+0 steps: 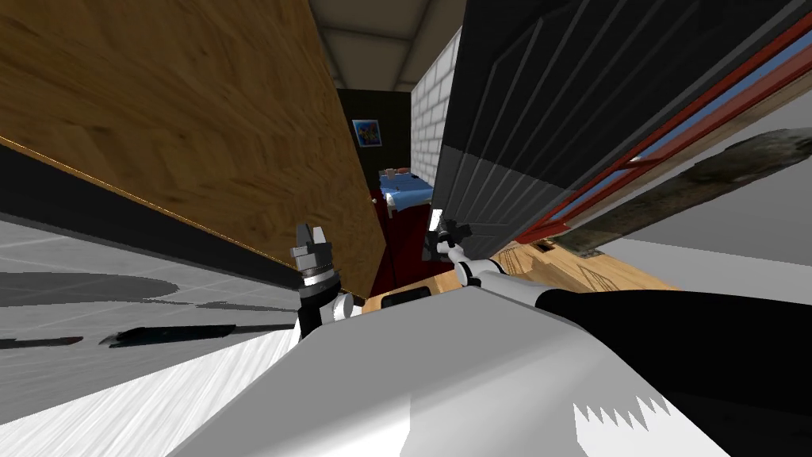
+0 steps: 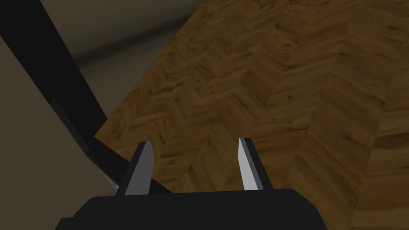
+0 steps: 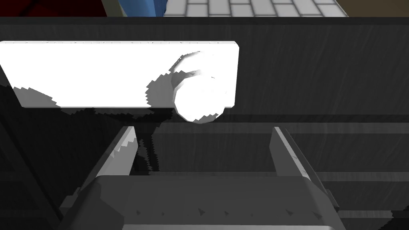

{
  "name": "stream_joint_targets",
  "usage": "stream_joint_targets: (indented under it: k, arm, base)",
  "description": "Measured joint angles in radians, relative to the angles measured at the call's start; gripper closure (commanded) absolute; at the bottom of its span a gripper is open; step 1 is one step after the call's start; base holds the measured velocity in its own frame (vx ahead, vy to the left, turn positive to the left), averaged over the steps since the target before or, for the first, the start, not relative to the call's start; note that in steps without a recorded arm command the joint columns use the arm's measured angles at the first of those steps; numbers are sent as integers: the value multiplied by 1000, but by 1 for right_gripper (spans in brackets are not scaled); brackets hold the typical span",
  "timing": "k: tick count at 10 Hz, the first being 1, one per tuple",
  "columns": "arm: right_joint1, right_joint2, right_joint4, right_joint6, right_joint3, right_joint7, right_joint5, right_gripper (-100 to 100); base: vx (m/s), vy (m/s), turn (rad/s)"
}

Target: Push the door open

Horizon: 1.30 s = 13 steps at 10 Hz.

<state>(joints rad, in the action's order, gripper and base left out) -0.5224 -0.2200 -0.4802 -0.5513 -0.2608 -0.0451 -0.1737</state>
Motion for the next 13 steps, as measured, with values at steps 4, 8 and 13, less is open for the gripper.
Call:
stream_joint_targets:
  k: [4, 8, 13]
  arm:
    - [2, -5, 8, -14, -6, -3, -2, -100]
    - [1, -6, 8, -13, -7, -3, -2, 100]
    - [0, 12, 23, -16, -23, -27, -9, 100]
  base:
    - [170, -61, 20]
    - [-21, 7, -2]
    - [81, -3, -42]
